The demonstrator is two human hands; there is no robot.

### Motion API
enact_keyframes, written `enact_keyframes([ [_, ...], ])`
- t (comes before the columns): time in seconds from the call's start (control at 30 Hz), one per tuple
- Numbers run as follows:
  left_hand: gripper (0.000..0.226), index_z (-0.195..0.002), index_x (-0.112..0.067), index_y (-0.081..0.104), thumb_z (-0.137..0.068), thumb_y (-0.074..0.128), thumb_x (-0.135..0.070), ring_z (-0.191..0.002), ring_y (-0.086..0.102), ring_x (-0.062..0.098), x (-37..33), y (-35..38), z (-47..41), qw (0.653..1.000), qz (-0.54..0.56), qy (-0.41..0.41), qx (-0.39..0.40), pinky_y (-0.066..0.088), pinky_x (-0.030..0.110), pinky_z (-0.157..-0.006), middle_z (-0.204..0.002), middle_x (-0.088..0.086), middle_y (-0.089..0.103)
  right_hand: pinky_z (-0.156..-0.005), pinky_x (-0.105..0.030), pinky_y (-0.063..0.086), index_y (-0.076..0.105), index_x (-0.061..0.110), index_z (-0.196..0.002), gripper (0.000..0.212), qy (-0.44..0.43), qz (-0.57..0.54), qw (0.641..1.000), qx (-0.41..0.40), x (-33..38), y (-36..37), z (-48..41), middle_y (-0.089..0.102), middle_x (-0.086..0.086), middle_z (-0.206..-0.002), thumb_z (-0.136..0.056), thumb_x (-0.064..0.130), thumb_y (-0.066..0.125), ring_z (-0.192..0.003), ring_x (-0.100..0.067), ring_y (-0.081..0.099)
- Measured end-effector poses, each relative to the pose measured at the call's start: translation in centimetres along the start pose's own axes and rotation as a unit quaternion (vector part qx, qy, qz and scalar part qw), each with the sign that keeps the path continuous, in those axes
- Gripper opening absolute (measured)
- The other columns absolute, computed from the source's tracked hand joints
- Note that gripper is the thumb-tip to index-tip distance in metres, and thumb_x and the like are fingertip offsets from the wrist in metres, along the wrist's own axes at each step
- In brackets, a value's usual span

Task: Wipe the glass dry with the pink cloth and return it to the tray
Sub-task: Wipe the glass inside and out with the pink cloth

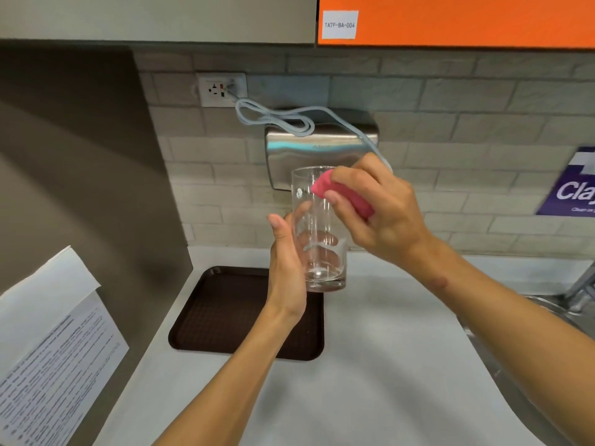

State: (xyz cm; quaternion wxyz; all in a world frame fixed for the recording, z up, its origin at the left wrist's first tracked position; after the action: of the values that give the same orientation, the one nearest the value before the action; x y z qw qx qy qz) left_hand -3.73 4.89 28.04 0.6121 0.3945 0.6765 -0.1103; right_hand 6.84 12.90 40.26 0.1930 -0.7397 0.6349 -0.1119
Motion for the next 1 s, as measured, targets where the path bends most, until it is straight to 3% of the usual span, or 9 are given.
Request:
enact_keyframes([
  [0.1,0.088,-0.148,-0.031,0.058,-0.093,0.013,-0.082,-0.114,0.078,0.022,-0.4,-0.5,-0.8,1.0,-0.01,0.014,0.003,0.064,0.044,-0.095,-0.122,0.003,0.082,-0.05,-0.029,0.049,0.081,0.005,-0.099,0.017,-0.081,-0.016,0.995,0.06,3.4,1.1,2.7,0.063,-0.01,-0.081,-0.098,0.017,0.07,-0.064,-0.015,0.053],
  [0.23,0.086,-0.148,-0.032,0.058,-0.093,0.013,-0.08,-0.114,0.077,0.034,-0.6,-0.6,-0.8,1.0,-0.014,0.015,0.014,0.062,0.055,-0.098,-0.12,0.014,0.081,-0.052,-0.027,0.045,0.082,0.008,-0.093,0.02,-0.128,-0.005,0.987,0.094,5.0,1.7,4.1,0.063,-0.007,-0.076,-0.098,0.019,0.067,-0.066,-0.016,0.05],
  [0.33,0.098,-0.149,-0.029,0.059,-0.082,0.024,-0.091,-0.111,0.079,0.026,-0.6,0.1,-0.1,0.999,-0.016,0.016,0.026,0.063,0.055,-0.096,-0.121,0.007,0.081,-0.056,-0.026,0.045,0.081,0.005,-0.102,0.02,-0.065,0.025,0.997,0.012,2.2,0.4,0.9,0.062,-0.01,-0.082,-0.102,0.02,0.068,-0.067,-0.017,0.052],
  [0.43,0.105,-0.151,-0.029,0.059,-0.075,0.029,-0.096,-0.106,0.077,0.028,-0.5,0.4,0.2,1.0,-0.003,0.01,0.022,0.061,0.061,-0.098,-0.124,0.016,0.078,-0.064,-0.024,0.048,0.076,0.005,-0.109,0.017,-0.014,0.031,0.998,-0.044,0.4,-0.8,-0.8,0.063,-0.014,-0.088,-0.103,0.02,0.07,-0.073,-0.019,0.056],
  [0.57,0.093,-0.149,-0.023,0.06,-0.095,0.012,-0.08,-0.121,0.075,0.026,-0.7,-0.2,-0.4,1.0,-0.016,0.026,0.006,0.059,0.053,-0.105,-0.129,0.011,0.078,-0.062,-0.024,0.048,0.077,0.006,-0.108,0.016,-0.065,0.017,0.998,-0.006,2.8,0.4,1.8,0.064,-0.014,-0.088,-0.101,0.018,0.069,-0.072,-0.019,0.054],
  [0.67,0.087,-0.147,-0.032,0.06,-0.093,0.01,-0.079,-0.121,0.075,0.027,-0.1,-1.0,-0.7,0.999,-0.023,0.021,-0.008,0.061,0.045,-0.102,-0.128,0.012,0.078,-0.074,-0.012,0.046,0.082,0.005,-0.098,0.018,-0.116,0.002,0.992,0.05,5.1,1.5,4.8,0.059,-0.007,-0.092,-0.097,0.017,0.068,-0.075,-0.016,0.051],
  [0.8,0.083,-0.138,-0.038,0.065,-0.093,0.012,-0.083,-0.116,0.077,0.02,0.0,-0.6,0.0,0.999,-0.025,0.022,0.006,0.064,0.036,-0.092,-0.122,0.0,0.082,-0.053,-0.028,0.048,0.083,0.004,-0.099,0.018,-0.121,0.042,0.99,0.05,4.0,1.1,2.9,0.064,-0.014,-0.081,-0.095,0.018,0.072,-0.067,-0.019,0.053],
  [0.9,0.091,-0.141,-0.034,0.065,-0.085,0.021,-0.09,-0.112,0.078,0.028,0.3,0.0,0.6,1.0,-0.012,0.018,0.018,0.064,0.047,-0.093,-0.119,0.008,0.081,-0.054,-0.029,0.048,0.081,0.002,-0.104,0.021,-0.062,0.067,0.996,-0.012,1.7,-0.5,-0.3,0.061,-0.018,-0.087,-0.101,0.019,0.068,-0.069,-0.02,0.053],
  [1.0,0.09,-0.139,-0.037,0.066,-0.082,0.023,-0.091,-0.112,0.079,0.024,0.0,0.0,0.7,0.999,-0.018,0.024,0.017,0.065,0.044,-0.092,-0.119,0.003,0.082,-0.05,-0.03,0.047,0.08,0.001,-0.102,0.023,-0.062,0.068,0.996,-0.019,2.0,-0.3,-0.4,0.061,-0.016,-0.086,-0.103,0.019,0.066,-0.068,-0.02,0.052],
])
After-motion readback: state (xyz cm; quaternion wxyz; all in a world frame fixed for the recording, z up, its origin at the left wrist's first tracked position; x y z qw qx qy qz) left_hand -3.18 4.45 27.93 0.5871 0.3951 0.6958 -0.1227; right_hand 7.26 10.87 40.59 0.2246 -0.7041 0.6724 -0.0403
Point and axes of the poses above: each hand's wrist, its own z-axis away from the middle knuckle, its own y-axis out of the palm, x = y × z, the point moved 7 cm from there along -z, towards the middle knuckle
